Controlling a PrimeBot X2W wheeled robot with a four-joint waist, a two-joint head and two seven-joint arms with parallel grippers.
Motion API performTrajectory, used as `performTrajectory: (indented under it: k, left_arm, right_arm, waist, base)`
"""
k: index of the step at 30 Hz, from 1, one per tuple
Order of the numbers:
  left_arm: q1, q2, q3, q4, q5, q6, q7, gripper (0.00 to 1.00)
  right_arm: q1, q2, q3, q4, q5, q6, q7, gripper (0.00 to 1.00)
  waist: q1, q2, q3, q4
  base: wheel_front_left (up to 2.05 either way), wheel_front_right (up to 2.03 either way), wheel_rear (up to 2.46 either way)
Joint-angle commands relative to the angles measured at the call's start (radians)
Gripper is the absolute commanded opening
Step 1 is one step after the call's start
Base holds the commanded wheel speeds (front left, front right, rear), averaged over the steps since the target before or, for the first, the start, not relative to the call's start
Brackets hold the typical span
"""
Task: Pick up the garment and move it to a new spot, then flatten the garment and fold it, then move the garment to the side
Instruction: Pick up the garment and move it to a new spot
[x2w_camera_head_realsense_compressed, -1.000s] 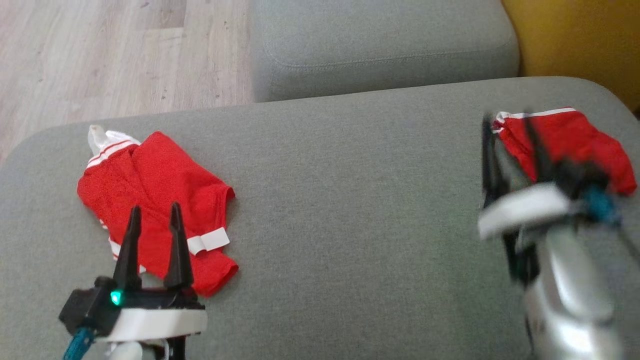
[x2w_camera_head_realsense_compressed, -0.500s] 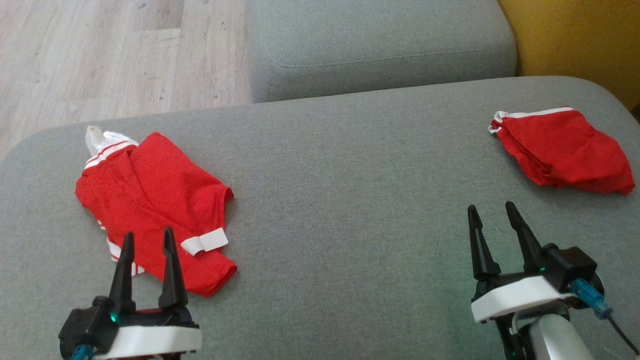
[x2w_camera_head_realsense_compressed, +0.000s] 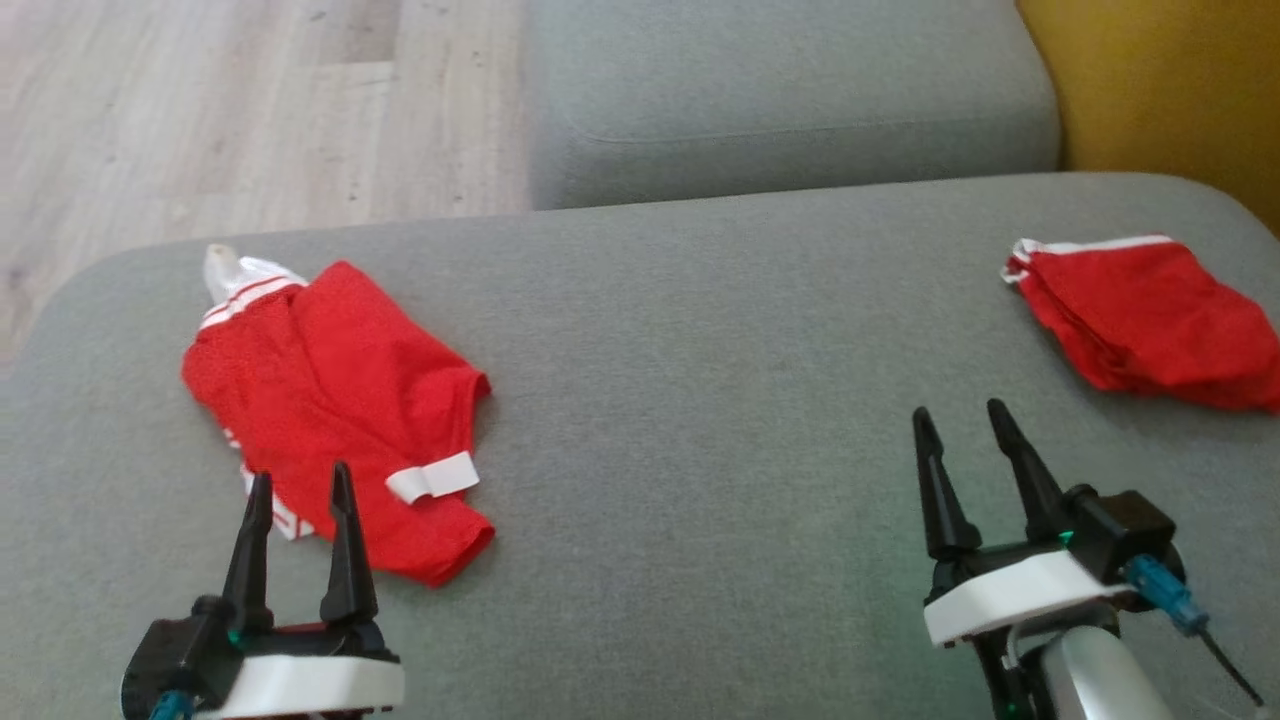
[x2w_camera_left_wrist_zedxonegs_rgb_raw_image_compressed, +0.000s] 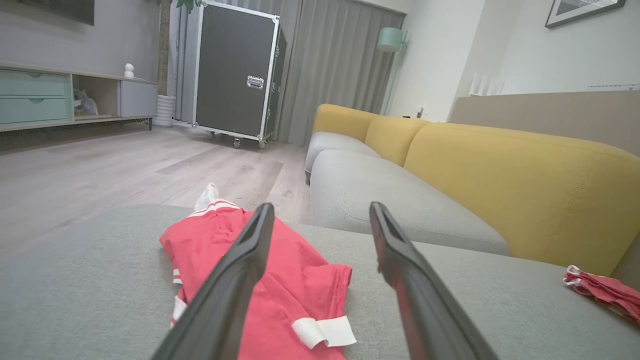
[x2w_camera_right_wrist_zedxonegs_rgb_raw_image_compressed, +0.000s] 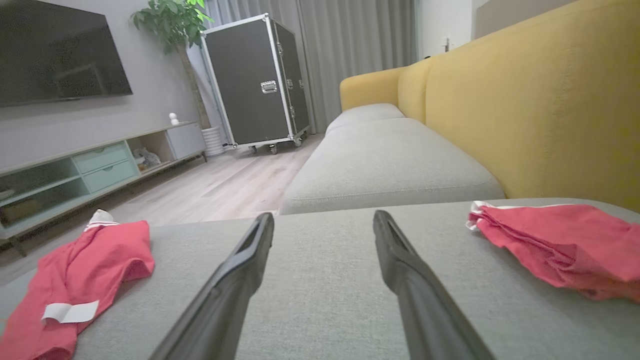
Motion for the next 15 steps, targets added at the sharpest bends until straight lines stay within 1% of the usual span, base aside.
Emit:
performTrajectory:
  k: [1,11,15]
  left_arm:
    - [-0.030,0.005,0.039,-0.027,0.009,0.005,-0.005,1.00]
    - [0.005,0.005,0.069,-0.024,0.039,0.003,-0.005,1.00]
    - [0.019,0.005,0.086,-0.024,0.050,-0.002,-0.005,1.00]
  right_arm:
    - [-0.025,-0.001,0.033,-0.038,0.011,-0.001,-0.011,1.00]
    - [0.008,-0.001,0.120,-0.021,0.063,-0.001,-0.011,1.00]
    - [0.018,-0.001,0.144,-0.017,0.085,-0.001,-0.011,1.00]
  waist:
    - [0.0000,-0.0001,-0.010,0.021]
    - [0.0000,-0.0001,-0.054,0.152]
    - [0.0000,-0.0001,-0.067,0.194]
  base:
    - [0.00,0.00,0.00]
    - [0.00,0.00,0.00]
    - [0.00,0.00,0.00]
